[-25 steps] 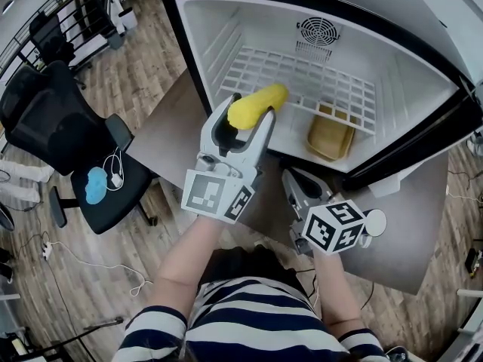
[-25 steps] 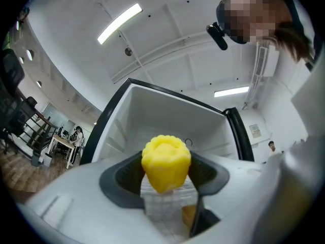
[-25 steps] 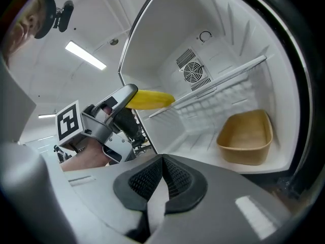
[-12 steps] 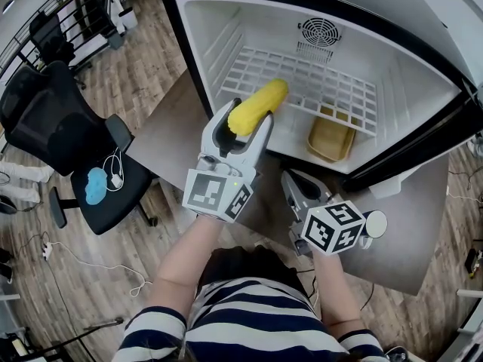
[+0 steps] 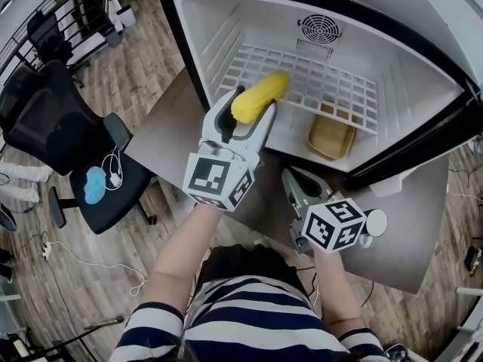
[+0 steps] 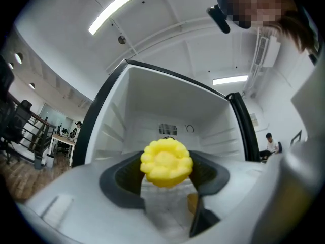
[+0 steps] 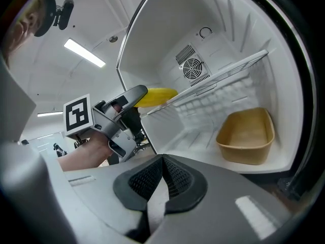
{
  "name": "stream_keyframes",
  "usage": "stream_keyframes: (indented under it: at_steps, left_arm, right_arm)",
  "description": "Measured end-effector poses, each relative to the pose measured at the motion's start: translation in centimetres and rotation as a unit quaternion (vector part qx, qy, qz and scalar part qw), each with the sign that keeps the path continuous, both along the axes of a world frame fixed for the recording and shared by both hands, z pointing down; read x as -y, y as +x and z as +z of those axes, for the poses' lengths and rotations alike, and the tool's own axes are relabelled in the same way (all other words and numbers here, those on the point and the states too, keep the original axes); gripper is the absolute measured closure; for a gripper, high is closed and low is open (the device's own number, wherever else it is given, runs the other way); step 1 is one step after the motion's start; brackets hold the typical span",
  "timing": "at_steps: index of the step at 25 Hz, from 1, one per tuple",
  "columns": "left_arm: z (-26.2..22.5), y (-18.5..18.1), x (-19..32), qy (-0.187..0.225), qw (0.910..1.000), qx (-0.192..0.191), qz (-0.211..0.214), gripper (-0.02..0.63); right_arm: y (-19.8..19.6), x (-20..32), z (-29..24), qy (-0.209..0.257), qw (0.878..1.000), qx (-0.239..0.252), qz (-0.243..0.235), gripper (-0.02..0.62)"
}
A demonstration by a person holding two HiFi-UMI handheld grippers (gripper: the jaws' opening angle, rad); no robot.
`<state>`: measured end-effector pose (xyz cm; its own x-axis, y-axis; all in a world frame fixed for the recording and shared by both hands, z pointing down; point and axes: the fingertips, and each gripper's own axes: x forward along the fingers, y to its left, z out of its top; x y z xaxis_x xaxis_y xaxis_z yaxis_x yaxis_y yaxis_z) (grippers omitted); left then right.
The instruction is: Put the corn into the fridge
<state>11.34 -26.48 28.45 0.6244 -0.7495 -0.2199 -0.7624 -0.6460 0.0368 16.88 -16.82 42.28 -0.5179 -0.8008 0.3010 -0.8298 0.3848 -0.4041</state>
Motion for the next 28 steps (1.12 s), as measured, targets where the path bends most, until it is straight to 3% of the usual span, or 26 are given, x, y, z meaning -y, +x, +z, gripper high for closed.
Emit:
stream_keyframes:
  at_steps: [17, 28]
  left_arm:
    - [1.4, 1.4, 2.5, -0.017, 0.9985, 0.052, 0.007, 0.606]
    - [1.9, 2.5, 4.7, -0.025, 0.9941, 0.099, -0.035, 0.606]
  right_arm:
    - [2.5, 2.6, -2.6, 0.043, 0.997, -0.052, 0.024, 0.604]
    - [2.6, 2.1, -2.0, 0.034, 0.998, -0.049, 0.025, 0.604]
